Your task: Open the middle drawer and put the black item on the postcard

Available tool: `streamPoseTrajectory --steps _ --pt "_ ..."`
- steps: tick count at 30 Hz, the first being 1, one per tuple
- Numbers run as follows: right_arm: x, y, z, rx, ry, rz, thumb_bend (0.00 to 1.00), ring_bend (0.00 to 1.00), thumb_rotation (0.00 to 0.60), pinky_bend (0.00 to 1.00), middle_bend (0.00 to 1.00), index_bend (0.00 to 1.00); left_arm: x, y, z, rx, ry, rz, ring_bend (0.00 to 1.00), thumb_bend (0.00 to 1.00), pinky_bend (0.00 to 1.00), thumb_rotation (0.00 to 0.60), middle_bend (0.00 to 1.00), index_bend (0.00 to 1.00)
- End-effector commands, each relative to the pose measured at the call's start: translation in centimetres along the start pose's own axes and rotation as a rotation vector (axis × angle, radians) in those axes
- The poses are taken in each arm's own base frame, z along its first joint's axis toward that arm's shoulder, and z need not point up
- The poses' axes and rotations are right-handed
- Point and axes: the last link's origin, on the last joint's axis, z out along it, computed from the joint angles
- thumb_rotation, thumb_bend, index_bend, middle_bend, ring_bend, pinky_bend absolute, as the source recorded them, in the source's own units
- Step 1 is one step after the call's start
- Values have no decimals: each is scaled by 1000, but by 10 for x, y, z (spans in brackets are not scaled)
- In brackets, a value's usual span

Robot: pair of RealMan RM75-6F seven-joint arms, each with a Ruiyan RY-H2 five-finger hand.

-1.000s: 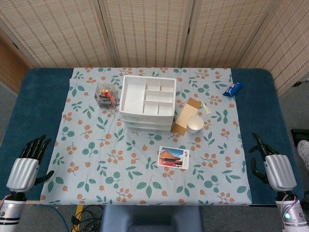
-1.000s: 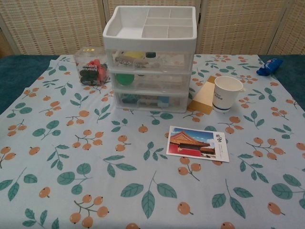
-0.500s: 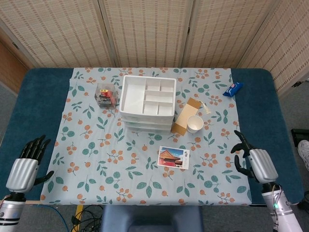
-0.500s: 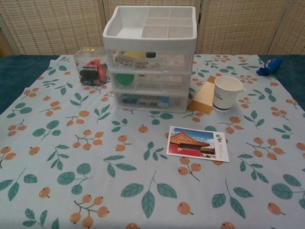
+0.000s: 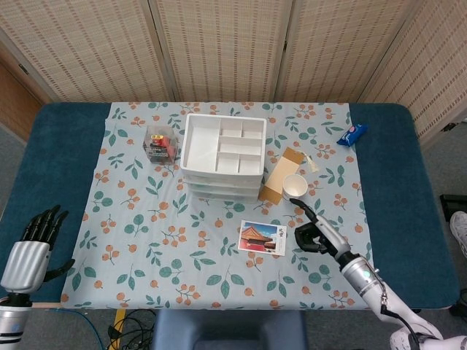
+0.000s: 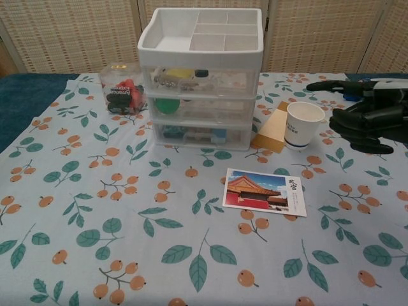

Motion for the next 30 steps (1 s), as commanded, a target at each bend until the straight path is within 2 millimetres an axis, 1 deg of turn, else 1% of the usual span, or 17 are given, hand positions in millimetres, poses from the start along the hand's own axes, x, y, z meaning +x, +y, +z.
streamPoseTrajectory --steps 1,7,14,23,30 --pt "-20 -6 27 -13 -86 151 645 877 600 902 822 0 1 0 0 0 1 0 0 153 88 600 0 54" --pt "-40 -9 63 -44 -173 317 649 887 600 908 822 0 4 -3 -2 8 8 2 0 153 89 600 0 54" --pt "-57 -8 101 -55 -202 405 670 912 600 932 832 0 7 -8 -3 22 14 8 0 153 88 600 0 54" --pt "-80 -7 139 -87 -231 450 678 935 600 949 849 0 8 -12 -3 31 12 12 0 153 89 600 0 54" --pt "-89 -10 160 -84 -224 459 679 935 600 949 849 0 9 -16 -4 44 11 16 0 153 88 600 0 54"
